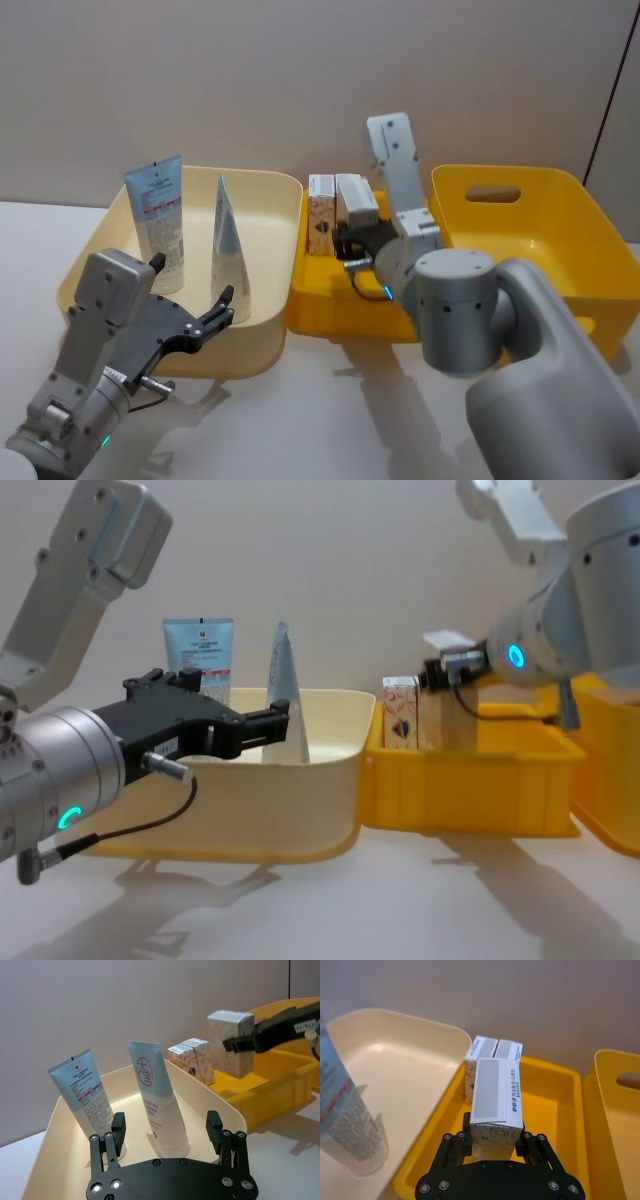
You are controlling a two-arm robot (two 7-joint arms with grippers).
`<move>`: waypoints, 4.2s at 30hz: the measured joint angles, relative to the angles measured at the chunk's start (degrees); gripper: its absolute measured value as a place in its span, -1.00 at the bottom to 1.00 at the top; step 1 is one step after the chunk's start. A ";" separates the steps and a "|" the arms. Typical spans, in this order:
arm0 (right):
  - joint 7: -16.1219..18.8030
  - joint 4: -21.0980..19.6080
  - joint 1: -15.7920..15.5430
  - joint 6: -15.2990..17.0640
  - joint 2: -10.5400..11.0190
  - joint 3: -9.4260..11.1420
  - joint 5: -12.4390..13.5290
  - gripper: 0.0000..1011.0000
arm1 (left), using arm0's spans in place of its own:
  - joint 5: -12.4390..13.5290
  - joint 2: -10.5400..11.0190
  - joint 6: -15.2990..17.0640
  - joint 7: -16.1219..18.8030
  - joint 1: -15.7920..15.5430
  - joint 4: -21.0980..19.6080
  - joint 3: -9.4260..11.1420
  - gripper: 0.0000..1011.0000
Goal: Bimanual collaborative sorting of washing and personal care products
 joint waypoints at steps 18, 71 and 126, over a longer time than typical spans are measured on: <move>2.61 -6.98 1.52 -7.35 1.30 2.72 0.74 -0.12 | 0.00 0.00 0.00 0.00 0.00 0.00 0.00 0.98; -0.09 8.46 10.62 2.81 8.52 12.90 -4.70 0.90 | 0.00 0.00 0.00 0.00 0.00 0.00 0.00 0.98; 0.39 11.49 11.67 4.63 9.05 13.31 -4.93 0.98 | -1.65 -3.88 8.79 -11.93 -13.79 11.29 1.44 0.99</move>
